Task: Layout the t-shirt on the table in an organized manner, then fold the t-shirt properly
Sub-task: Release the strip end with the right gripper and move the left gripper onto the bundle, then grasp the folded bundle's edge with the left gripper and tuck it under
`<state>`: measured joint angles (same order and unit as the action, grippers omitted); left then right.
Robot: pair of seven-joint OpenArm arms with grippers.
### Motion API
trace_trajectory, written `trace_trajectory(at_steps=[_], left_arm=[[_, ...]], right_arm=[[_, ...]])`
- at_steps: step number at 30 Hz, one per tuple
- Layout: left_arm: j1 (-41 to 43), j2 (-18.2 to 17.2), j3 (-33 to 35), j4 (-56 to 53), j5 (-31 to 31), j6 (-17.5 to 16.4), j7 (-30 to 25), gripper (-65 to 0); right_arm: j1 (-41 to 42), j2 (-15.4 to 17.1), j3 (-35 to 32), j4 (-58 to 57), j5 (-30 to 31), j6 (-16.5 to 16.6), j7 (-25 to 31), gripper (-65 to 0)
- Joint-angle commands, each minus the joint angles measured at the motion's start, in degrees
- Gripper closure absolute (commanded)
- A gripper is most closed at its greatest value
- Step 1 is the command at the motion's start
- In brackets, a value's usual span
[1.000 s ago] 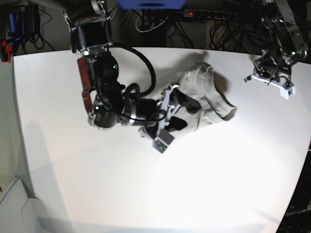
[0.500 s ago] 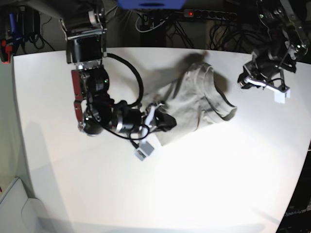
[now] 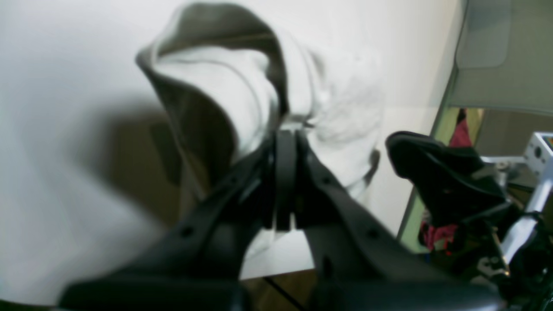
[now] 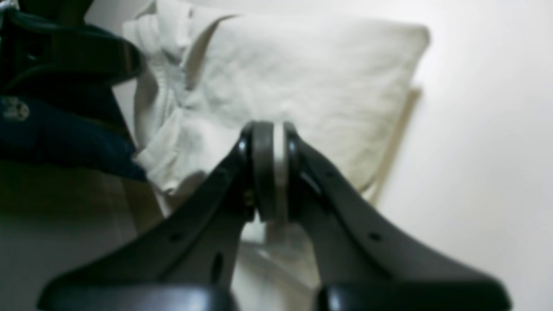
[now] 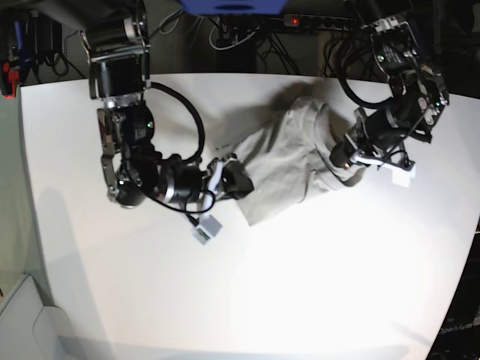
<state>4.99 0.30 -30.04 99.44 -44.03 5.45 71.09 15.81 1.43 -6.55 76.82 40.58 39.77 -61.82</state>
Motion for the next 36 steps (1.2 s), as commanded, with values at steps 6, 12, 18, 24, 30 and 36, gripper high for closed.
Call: trace_trajectory(at_steps=[6, 12, 18, 24, 30, 36], left_arm=[[-2.14, -0.43, 0.2, -8.58, 6.27, 0.83, -8.72, 0.0], [-3.1, -2.45, 3.54, -13.33, 6.98, 0.74, -12.23, 0.0], [-3.9, -3.15, 6.53, -12.01, 6.8, 0.74, -11.44, 0.0], [-3.02, -3.94, 6.44, -6.65, 6.98, 0.83, -7.84, -0.4], [-2.75, -4.82, 6.44, -6.3, 6.98, 0.83, -6.61, -6.4], [1.29, -4.82, 6.44, -1.28, 6.89, 0.83, -6.61, -45.3]], right_arm=[[1.55, 0.81, 0.08, 0.85, 1.4, 0.23, 1.12, -3.0], [1.02, 1.6, -0.35, -0.46, 1.4, 0.23, 4.64, -3.0], [1.64, 1.78, -0.35, -7.67, 1.4, 0.23, 5.95, -3.0], [1.72, 1.87, -0.44, -7.67, 1.4, 0.23, 7.71, -3.0], [1.99, 1.87, -0.44, -7.67, 1.49, 0.23, 7.8, -3.0], [2.87, 1.87, -0.44, -7.76, 1.49, 0.23, 7.8, -3.0]])
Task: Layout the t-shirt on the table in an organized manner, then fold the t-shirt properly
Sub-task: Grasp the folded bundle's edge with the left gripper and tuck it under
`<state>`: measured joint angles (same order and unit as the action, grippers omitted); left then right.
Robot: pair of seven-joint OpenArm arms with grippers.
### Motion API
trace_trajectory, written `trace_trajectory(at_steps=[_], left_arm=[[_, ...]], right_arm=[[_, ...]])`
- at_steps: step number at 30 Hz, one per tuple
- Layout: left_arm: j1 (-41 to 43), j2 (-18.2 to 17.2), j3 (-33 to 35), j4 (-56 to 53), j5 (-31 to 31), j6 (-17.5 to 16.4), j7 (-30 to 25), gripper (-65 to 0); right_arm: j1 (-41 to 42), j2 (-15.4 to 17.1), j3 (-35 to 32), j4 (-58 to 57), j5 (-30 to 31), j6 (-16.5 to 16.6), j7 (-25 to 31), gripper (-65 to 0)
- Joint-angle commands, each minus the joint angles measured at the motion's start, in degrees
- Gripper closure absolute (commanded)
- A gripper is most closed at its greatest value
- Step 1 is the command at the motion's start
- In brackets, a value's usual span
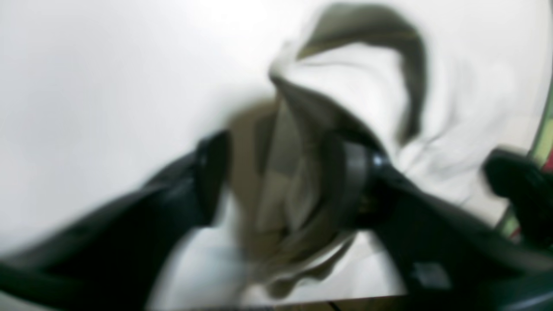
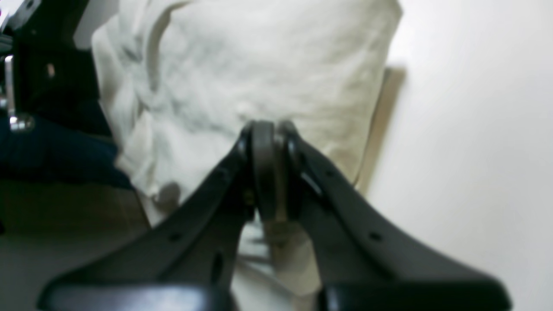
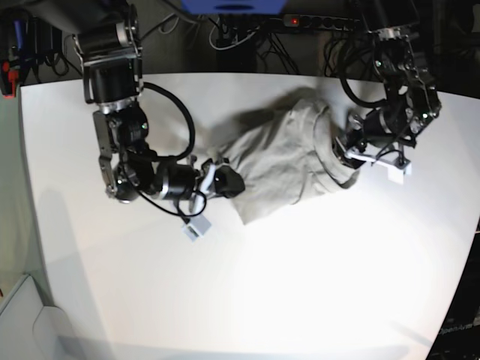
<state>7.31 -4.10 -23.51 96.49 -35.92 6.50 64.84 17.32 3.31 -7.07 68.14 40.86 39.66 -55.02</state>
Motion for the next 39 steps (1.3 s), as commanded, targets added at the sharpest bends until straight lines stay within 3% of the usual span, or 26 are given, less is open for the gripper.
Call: trace_trajectory(at_steps=[1, 3, 5, 18, 33, 39], left_arm=[[0.03, -0.43, -0.1, 3.42, -1.22, -0.22, -0.36, -51.0], [2.05, -0.43, -0.1, 7.38, -1.22, -0.22, -0.36, -60.5], [3.11, -0.43, -0.1, 9.49, -1.22, -0.22, -0.36, -63.5], [2.75, 0.01, 0.43, 8.96, -1.22, -0.22, -1.06, -63.6], [-8.06, -0.25, 10.19, -8.97, -0.61, -0.22, -1.41, -63.6], [-8.06, -0.87, 10.36, -15.21, -0.52, -0.22, -6.68, -62.0]], right_arm=[[1.36, -0.01, 0.08, 0.92, 1.2, 0.34, 1.0, -3.0], [1.36, -0.01, 0.08, 0.92, 1.2, 0.34, 1.0, -3.0], [1.36, -0.01, 0.08, 0.92, 1.2, 0.34, 1.0, -3.0], [1.36, -0.01, 0.08, 0.92, 1.2, 0.34, 1.0, -3.0], [1.36, 0.07, 0.08, 0.92, 1.2, 0.34, 0.74, -3.0], [1.36, 1.13, 0.17, 0.92, 1.2, 0.34, 1.0, -3.0]])
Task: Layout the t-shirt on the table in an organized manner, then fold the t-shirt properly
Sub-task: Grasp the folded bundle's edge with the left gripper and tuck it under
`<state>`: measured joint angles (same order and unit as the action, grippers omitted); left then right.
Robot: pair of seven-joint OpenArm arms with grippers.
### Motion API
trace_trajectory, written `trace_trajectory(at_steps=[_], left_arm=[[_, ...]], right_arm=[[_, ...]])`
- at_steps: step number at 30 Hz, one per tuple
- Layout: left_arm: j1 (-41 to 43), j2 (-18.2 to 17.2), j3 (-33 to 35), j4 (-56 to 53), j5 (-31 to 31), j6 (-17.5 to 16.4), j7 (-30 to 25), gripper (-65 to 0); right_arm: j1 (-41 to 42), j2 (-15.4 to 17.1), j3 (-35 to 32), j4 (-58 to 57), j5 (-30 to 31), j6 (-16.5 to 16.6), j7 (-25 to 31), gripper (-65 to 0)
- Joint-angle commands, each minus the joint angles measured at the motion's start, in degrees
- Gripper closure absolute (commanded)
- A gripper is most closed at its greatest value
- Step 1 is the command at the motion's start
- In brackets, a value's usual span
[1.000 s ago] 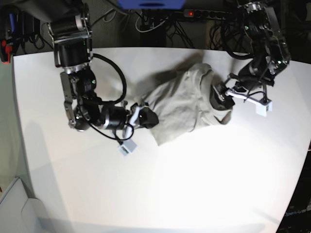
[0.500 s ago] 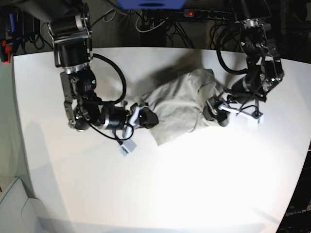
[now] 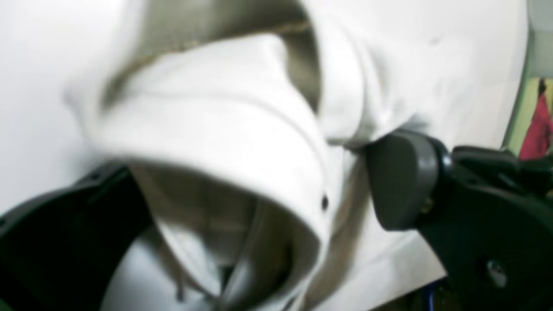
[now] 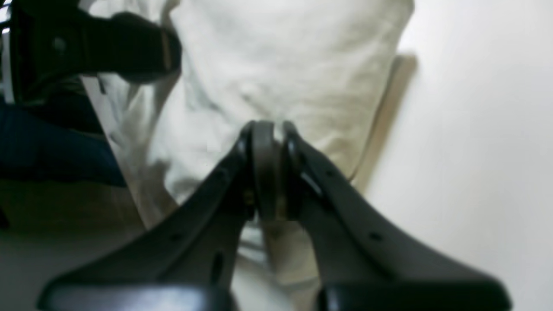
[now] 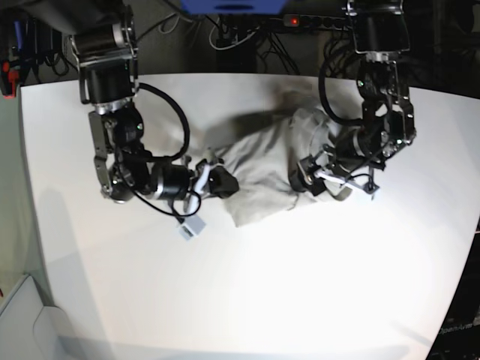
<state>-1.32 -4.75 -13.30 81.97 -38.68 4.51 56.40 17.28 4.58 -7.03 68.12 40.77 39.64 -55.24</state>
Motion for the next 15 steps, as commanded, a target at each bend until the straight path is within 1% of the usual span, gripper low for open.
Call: trace_trajectory(at_steps=[1, 2, 3, 8, 9, 12, 14, 15], left_arm=[[0.58, -0.65, 0.33, -1.67, 2.24, 1.77, 1.58, -58.7], [0.49, -1.0, 1.04, -2.37, 2.24, 1.77, 1.4, -54.0], [0.05, -1.18, 2.18, -2.9, 2.15, 1.77, 1.4, -47.5], [-2.94, -3.73, 5.61, -6.24, 2.24, 1.77, 1.49, -4.4], [-3.82, -4.26, 6.49, -7.38, 2.24, 1.77, 1.49, 0.0], [-6.11, -5.66, 9.3, -10.11, 2.24, 1.77, 1.49, -1.9], [-7.51, -6.54, 11.32, -11.34, 2.24, 1.77, 1.4, 0.0], [-8.04, -6.98, 12.38, -11.6, 2.24, 1.77, 1.4, 0.0]], right_arm=[[1.4, -0.14, 0.13, 0.94, 1.29, 0.36, 1.22, -3.0], [1.4, -0.05, 0.3, 0.94, 1.29, 0.36, 1.13, -3.0], [1.49, -0.05, 0.39, 0.94, 1.29, 0.36, 1.13, -3.0], [2.55, 1.18, 0.57, 1.11, 1.38, 0.36, 0.87, -3.0], [2.81, 1.36, 0.57, 1.11, 1.38, 0.36, 0.87, -3.0], [3.16, 2.85, 0.57, 1.11, 1.38, 0.36, 1.22, -3.0], [3.95, 3.38, 0.57, 1.55, 1.38, 0.36, 1.22, -3.0], [3.95, 4.34, 0.65, 2.17, 1.38, 0.36, 1.13, -3.0]])
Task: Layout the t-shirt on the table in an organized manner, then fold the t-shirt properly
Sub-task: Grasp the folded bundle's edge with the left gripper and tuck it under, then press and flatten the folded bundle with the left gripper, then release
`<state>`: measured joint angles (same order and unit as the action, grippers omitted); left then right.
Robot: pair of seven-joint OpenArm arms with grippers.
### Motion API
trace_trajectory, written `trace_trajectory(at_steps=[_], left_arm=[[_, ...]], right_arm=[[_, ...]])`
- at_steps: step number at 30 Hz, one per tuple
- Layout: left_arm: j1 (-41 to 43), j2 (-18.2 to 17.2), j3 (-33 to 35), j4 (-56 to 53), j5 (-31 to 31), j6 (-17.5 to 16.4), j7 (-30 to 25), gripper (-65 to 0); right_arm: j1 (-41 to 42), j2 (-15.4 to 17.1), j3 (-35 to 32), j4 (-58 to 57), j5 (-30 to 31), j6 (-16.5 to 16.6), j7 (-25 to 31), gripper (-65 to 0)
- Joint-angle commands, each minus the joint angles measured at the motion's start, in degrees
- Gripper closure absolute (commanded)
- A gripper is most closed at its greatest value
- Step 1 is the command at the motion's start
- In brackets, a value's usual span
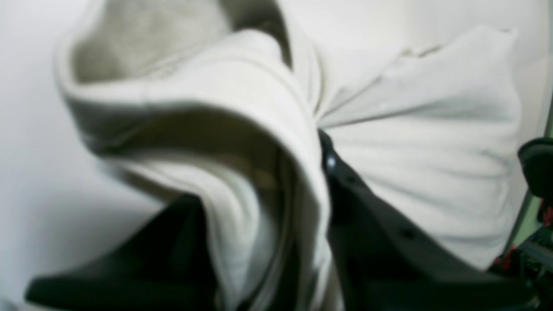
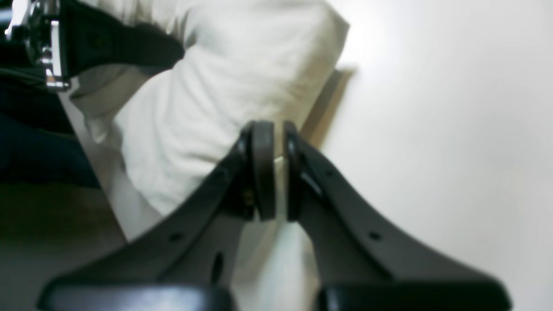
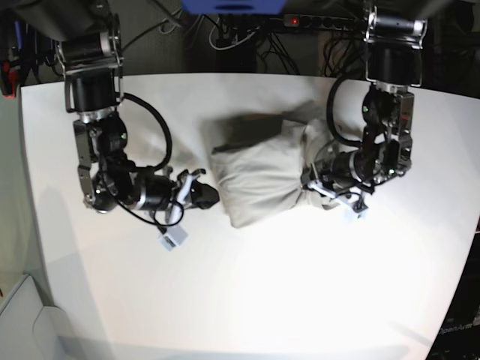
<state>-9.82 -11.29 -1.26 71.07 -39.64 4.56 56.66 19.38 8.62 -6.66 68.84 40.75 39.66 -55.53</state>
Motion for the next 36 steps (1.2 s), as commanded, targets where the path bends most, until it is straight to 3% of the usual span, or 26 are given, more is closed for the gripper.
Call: trace_trajectory(at_steps=[1, 9, 14, 16, 18, 22, 30, 36], left_arm=[[-0.07, -0.45, 1.39, -0.87, 3.2, 1.73, 1.14, 0.0], [-9.3, -5.11, 14.75, -1.22, 3.37, 1.73, 0.7, -0.1], [-16.42, -7.22, 28.2, -1.4, 9.09, 1.38, -5.1, -0.1], [-19.23, -7.04, 33.3, -3.16, 12.17, -2.58, -6.69, -0.1], [-21.78, -6.34, 36.91, -7.2, 14.98, -9.88, -7.83, -0.1], [-24.77, -1.5, 40.6, -13.27, 22.63, -21.66, -9.32, 0.0], [-24.77, 9.22, 45.08, -15.55, 44.69, -35.19, -14.77, -0.3], [-24.68, 13.88, 45.43, -15.55, 55.95, -40.82, -14.77, -0.4]], right_arm=[[1.77, 0.83, 0.28, 2.15, 1.4, 0.34, 1.42, -3.0], [1.59, 7.69, 0.28, 6.02, 1.4, 0.34, 1.51, -2.7], [0.18, 12.08, 4.59, 6.11, 1.4, 0.34, 1.59, -2.6], [-0.78, 12.87, 8.46, 6.11, 1.4, 0.34, 1.59, -2.6], [-1.13, 13.22, 11.53, 6.11, 1.4, 0.34, 1.59, -2.7], [-2.89, 15.07, 15.05, 6.11, 1.4, 0.34, 1.51, -2.7], [-5.18, 15.16, 18.66, 6.11, 1.4, 0.34, 1.24, -2.7], [-5.27, 15.16, 19.01, 6.11, 1.4, 0.34, 1.15, -2.8]])
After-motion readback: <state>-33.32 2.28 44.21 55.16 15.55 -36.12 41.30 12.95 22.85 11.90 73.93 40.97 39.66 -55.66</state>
